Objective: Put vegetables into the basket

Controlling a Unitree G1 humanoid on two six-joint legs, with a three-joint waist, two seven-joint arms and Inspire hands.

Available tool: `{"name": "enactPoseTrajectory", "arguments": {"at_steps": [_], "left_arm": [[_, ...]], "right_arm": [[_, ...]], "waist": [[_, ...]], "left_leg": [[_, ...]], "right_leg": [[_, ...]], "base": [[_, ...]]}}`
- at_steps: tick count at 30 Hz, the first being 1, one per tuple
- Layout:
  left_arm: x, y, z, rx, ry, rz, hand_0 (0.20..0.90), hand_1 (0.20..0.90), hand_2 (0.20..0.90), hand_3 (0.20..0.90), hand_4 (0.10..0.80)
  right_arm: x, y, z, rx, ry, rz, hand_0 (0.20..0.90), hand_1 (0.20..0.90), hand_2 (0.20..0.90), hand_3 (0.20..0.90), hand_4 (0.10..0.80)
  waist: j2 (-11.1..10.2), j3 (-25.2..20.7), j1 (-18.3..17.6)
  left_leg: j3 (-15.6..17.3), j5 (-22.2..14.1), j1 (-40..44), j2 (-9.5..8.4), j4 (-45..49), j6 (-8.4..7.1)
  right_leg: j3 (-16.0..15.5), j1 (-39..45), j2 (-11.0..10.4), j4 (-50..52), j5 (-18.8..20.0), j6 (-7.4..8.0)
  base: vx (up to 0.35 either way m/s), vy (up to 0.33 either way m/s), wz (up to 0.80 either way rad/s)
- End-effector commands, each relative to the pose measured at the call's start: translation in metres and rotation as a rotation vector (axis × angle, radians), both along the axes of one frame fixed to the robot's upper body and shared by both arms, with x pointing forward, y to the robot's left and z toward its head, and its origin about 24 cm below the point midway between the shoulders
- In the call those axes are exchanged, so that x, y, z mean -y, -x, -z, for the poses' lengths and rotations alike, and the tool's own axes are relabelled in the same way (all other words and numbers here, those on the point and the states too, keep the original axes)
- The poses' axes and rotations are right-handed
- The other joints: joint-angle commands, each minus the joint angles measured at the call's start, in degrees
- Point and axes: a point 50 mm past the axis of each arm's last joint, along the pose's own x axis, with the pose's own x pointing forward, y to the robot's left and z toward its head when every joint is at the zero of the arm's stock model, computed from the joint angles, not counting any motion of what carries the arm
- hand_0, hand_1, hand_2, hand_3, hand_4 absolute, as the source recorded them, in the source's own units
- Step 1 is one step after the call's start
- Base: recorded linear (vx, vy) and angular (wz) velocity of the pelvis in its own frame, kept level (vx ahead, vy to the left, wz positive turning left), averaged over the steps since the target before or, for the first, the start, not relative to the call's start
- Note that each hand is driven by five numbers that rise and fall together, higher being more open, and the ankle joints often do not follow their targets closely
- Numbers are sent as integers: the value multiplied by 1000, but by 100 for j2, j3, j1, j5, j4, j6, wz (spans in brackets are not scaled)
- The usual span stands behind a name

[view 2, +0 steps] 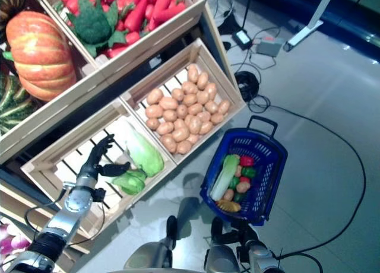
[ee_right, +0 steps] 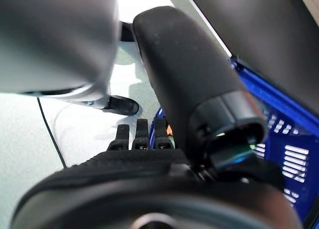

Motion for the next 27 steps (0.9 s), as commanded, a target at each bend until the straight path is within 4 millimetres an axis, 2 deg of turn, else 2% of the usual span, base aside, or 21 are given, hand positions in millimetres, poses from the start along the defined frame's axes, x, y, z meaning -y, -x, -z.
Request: {"name": "enactPoseTrajectory", "arguments": {"at_steps": [1,3,8,9,10,11,18,27], "left_arm": [[-17,-22,-50,202,-105,-58,900,900,900,900,800],[-23,-20,-51,190,-172,-63,900,900,900,900,800],[-24,-27,-65,252,-305,-102,900,900,900,900,800],[-25,-27,-65,254,-310,-107,900,900,900,900,800],[-28,-29,-67,262,-344,-140,900,900,900,900,800],[-30,-31,-68,267,-379,-151,900,900,900,900,800],[-34,-38,-73,276,-646,-157,900,900,900,900,800],[-39,-40,-73,303,-815,-187,900,900,900,900,800]], "right_arm": [[-5,-21,-14,137,-45,9,900,900,900,900,800],[2,-24,-18,171,-76,67,900,900,900,900,800],[14,-51,-37,285,-73,118,900,900,900,900,800],[14,-52,-38,289,-73,119,900,900,900,900,800],[13,-66,-48,334,-66,103,900,900,900,900,800],[12,-71,-52,353,-65,98,900,900,900,900,800],[14,-100,-77,457,-43,91,900,900,900,900,800],[20,-111,-87,459,16,63,900,900,900,900,800]], "waist": [[-181,52,-54],[-145,185,-36],[-48,557,7],[-44,564,9],[-34,702,24],[-44,755,40],[-97,1037,60],[-118,1037,-14]], "left_leg": [[-161,-251,-317,-210,261,-192],[-174,-259,-489,-237,416,-215],[-205,-268,-1122,-322,994,-238],[-207,-274,-1144,-325,1019,-238],[-207,-320,-1380,-370,1327,-228],[-203,-343,-1497,-385,1452,-216],[-111,-451,-2159,-396,2070,-184],[65,-562,-2889,-351,2560,-176]], "right_leg": [[119,-266,-93,483,-257,-84],[66,-372,-119,601,-314,-110],[-17,-949,-208,1140,-378,-172],[-18,-971,-211,1165,-385,-174],[-23,-1180,-232,1433,-462,-207],[-30,-1286,-240,1547,-492,-219],[27,-1960,-281,2210,-605,-227],[213,-2779,-285,2805,-718,-209]], "base": [[-53,15,1],[-109,6,2],[-129,10,7],[-130,20,15],[-123,-3,10],[-139,-13,2],[-86,-8,3],[-20,15,-3]]}}
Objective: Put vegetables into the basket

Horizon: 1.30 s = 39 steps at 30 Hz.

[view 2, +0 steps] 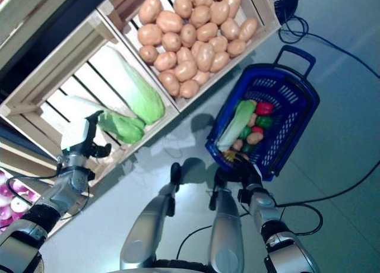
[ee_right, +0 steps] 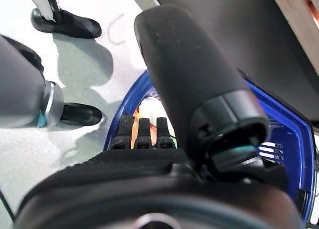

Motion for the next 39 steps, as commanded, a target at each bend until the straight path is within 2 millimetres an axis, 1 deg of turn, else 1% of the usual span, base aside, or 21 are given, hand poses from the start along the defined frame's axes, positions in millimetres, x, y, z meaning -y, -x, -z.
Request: {"name": "enactPoseTrajectory", "arguments": {"at_steps": [1,2,5,8,10,18,25,26,30,33,39], "left_arm": [[-26,-7,-46,228,-166,-71,900,900,900,900,800],[-26,-7,-48,239,-239,-59,900,900,900,900,800],[-26,-8,-45,224,-292,-45,900,900,900,900,800],[-28,-7,-37,213,-299,-68,900,900,900,900,800],[-28,-6,-33,207,-343,-74,900,900,900,900,800],[-27,-8,-31,245,-403,-76,900,900,900,900,800],[-34,-15,-43,256,-485,-112,900,900,900,900,800],[-40,-15,-47,261,-515,-149,900,900,900,900,800],[-49,-14,-51,273,-571,-209,900,900,900,900,800],[-52,-13,-54,286,-580,-245,900,900,900,900,800],[-55,-23,-66,268,-591,-268,900,900,900,900,800]], "right_arm": [[11,14,7,-37,60,29,900,900,900,900,800],[11,11,5,-42,64,26,900,900,900,900,800],[12,7,2,-38,78,23,900,900,900,900,800],[13,4,-2,-31,85,26,900,900,900,900,800],[12,2,-4,-28,91,13,900,900,900,900,800],[11,-2,-9,-17,100,18,900,900,900,900,800],[15,-8,-16,-9,113,12,900,900,900,900,800],[16,-8,-16,-8,113,16,900,900,900,900,800],[15,-9,-17,-9,118,4,900,900,900,900,800],[15,-9,-16,-11,113,9,900,900,900,900,800],[18,-13,-20,-7,115,12,900,900,900,900,800]], "waist": [[-77,2,-93],[-81,2,-98],[-76,2,-109],[-82,2,-144],[-108,2,-178],[-140,2,-259],[-145,2,-293],[-155,2,-300],[-193,2,-316],[-212,2,-318],[-248,2,-337]], "left_leg": [[99,-525,-597,-151,950,-105],[107,-535,-716,-151,1016,-115],[126,-541,-859,-148,1088,-125],[150,-546,-1054,-128,1185,-146],[162,-543,-1122,-117,1186,-160],[169,-573,-1289,-116,1305,-185],[182,-552,-1435,-107,1356,-221],[177,-544,-1459,-99,1356,-226],[168,-517,-1515,-82,1340,-238],[161,-509,-1561,-63,1352,-237],[145,-455,-1610,-54,1291,-244]], "right_leg": [[34,124,129,-167,116,1],[58,-2,135,-96,110,8],[76,-146,148,-42,114,4],[122,-337,172,45,116,4],[155,-410,197,23,132,5],[224,-598,221,113,144,5],[223,-735,231,153,152,2],[222,-758,236,158,155,4],[238,-816,274,153,168,-2],[239,-874,291,191,161,-5],[205,-926,302,138,209,12]], "base": [[0,0,0],[0,0,0],[-8,18,-2],[12,30,-2],[10,9,-4],[1,3,0],[0,0,0],[0,0,0],[-1,5,-1],[0,0,0],[0,0,0]]}}
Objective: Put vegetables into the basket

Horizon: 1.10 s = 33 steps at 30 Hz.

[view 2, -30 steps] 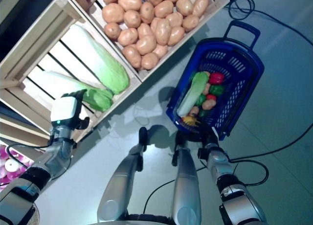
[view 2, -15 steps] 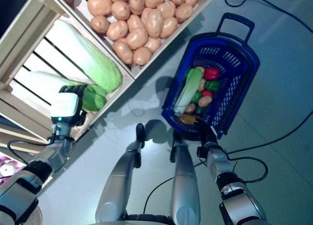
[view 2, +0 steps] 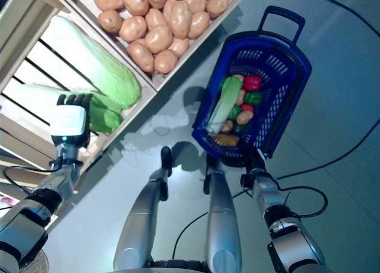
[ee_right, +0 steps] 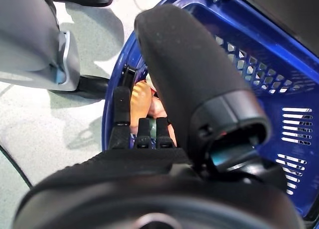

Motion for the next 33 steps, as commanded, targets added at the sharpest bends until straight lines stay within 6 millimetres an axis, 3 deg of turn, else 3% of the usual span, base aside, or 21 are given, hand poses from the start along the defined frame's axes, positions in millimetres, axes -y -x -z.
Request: {"name": "enactPoseTrajectory", "arguments": {"at_steps": [1,5,15,19,20,21,22,23,33], "left_arm": [[-36,-3,-46,145,-87,-142,900,900,900,900,800],[-38,-6,-49,111,-125,-175,900,900,900,900,800],[-41,-1,-52,234,-26,-196,900,900,900,900,800],[-38,-5,-59,232,-63,-162,900,900,900,900,800],[-37,-7,-62,241,-57,-162,855,855,855,855,770],[-36,-8,-63,244,-51,-161,728,728,728,728,685],[-35,-10,-66,245,-55,-155,354,354,354,354,436],[-35,-10,-67,244,-55,-153,300,300,300,300,400],[-29,-15,-68,247,-33,-123,300,300,300,300,400]], "right_arm": [[14,12,7,-43,65,15,900,900,900,900,800],[13,9,4,-50,77,2,900,900,900,900,800],[16,4,-7,16,63,24,900,900,900,900,800],[19,3,-11,36,56,42,900,900,900,900,800],[20,2,-13,42,54,50,900,900,900,900,800],[21,2,-14,47,51,55,900,900,900,900,800],[21,1,-15,50,49,58,900,900,900,900,800],[21,1,-15,51,50,57,900,900,900,900,800],[19,1,-14,49,48,48,900,900,900,900,800]], "waist": [[-78,-18,10],[-84,-18,-20],[-135,-18,-17],[-166,-18,-22],[-175,-18,-29],[-179,-18,-34],[-183,-18,-41],[-184,-18,-45],[-170,-18,-86]], "left_leg": [[77,-255,-405,-136,501,-195],[77,-236,-446,-140,486,-198],[41,-238,-739,-108,638,-167],[25,-228,-813,-87,656,-174],[32,-228,-834,-81,649,-168],[33,-228,-848,-81,641,-164],[30,-230,-857,-84,632,-160],[27,-230,-850,-90,623,-161],[36,-290,-781,-157,647,-159]], "right_leg": [[-73,162,125,-255,177,48],[-61,95,143,-256,202,57],[-8,-217,216,-124,209,35],[-8,-307,237,-57,218,60],[-8,-334,244,-61,223,62],[-8,-351,251,-63,223,64],[-12,-365,254,-68,228,69],[-13,-361,257,-73,230,72],[12,-313,260,-97,235,81]], "base": [[0,0,0],[0,0,0],[-4,7,0],[0,0,0],[0,0,0],[-8,7,3],[-6,10,4],[0,0,0],[5,1,-1]]}}
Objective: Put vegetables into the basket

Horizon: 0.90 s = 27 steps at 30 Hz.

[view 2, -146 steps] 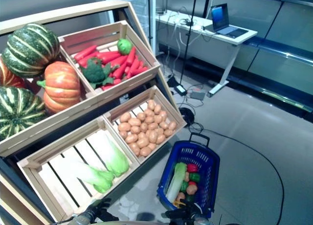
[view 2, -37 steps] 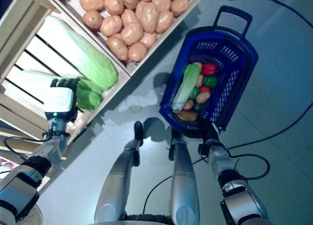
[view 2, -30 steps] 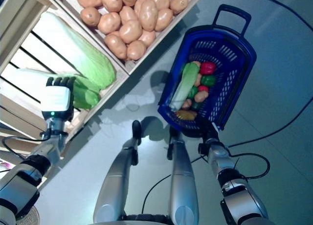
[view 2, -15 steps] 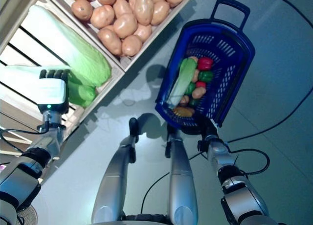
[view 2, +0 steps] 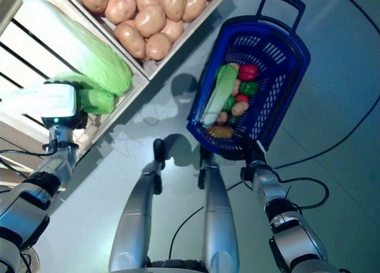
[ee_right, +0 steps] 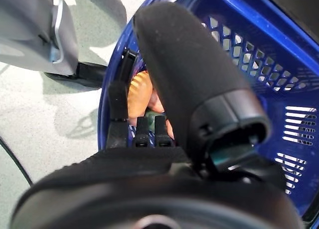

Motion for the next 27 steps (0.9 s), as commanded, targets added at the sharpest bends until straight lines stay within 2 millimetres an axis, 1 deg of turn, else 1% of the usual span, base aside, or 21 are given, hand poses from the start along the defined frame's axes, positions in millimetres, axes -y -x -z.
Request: {"name": "enactPoseTrajectory", "arguments": {"at_steps": [1,4,10,13,14,18,19,22,25,27], "left_arm": [[-28,7,-28,131,-16,-77,300,300,300,300,400],[-26,7,-27,145,-12,-52,300,300,300,300,400],[-16,7,-34,237,2,49,300,300,300,300,400],[-10,9,-39,304,26,113,300,300,300,300,400],[-8,10,-41,332,41,141,300,300,300,300,400],[-7,15,-42,373,47,176,300,300,300,300,400],[-4,16,-43,393,60,196,300,300,300,300,400],[-2,21,-39,409,74,237,300,300,300,300,400],[5,34,-24,405,131,295,300,300,300,300,400],[9,39,-16,393,159,308,300,300,300,300,400]], "right_arm": [[20,15,6,-7,20,80,900,900,900,900,800],[20,15,6,-8,22,81,900,900,900,900,800],[16,17,10,-12,13,85,900,900,900,900,800],[12,20,16,-17,-4,89,900,900,900,900,800],[12,23,19,-27,-12,91,900,900,900,900,800],[10,29,27,-47,-30,92,900,900,900,900,800],[8,32,31,-52,-40,94,900,900,900,900,800],[6,40,39,-70,-57,113,900,900,900,900,800],[6,60,56,-107,-83,142,900,900,900,900,800],[6,68,62,-119,-91,148,900,900,900,900,800]], "waist": [[48,-22,-7],[45,-22,-6],[13,-22,7],[-22,-22,26],[-37,-22,46],[-52,-22,100],[-66,-22,128],[-84,-23,184],[-116,-295,266],[-116,-423,292]], "left_leg": [[69,-155,-74,-199,173,-182],[76,-168,-8,-202,164,-181],[64,-191,299,-233,69,-184],[43,-192,572,-241,-42,-189],[27,-178,778,-242,-146,-195],[-11,-144,1220,-254,-375,-198],[-41,-103,1458,-272,-531,-186],[-93,-123,1832,-290,-689,-172],[-193,-87,2327,-294,-1062,-171],[-220,-40,2485,-288,-1223,-178]], "right_leg": [[-113,231,137,-186,133,80],[-115,298,145,-198,120,73],[-114,634,172,-334,115,78],[-149,940,142,-484,125,91],[-164,1152,117,-604,139,105],[-217,1592,46,-809,150,138],[-245,1835,20,-954,177,146],[-292,2197,-19,-1094,163,169],[-383,2707,-88,-1453,213,216],[-433,2896,-106,-1629,260,226]], "base": [[0,0,0],[0,0,0],[0,0,0],[20,-24,-3],[33,-36,-4],[43,-40,-2],[51,-70,-1],[57,-58,3],[119,-59,-1],[137,-37,1]]}}
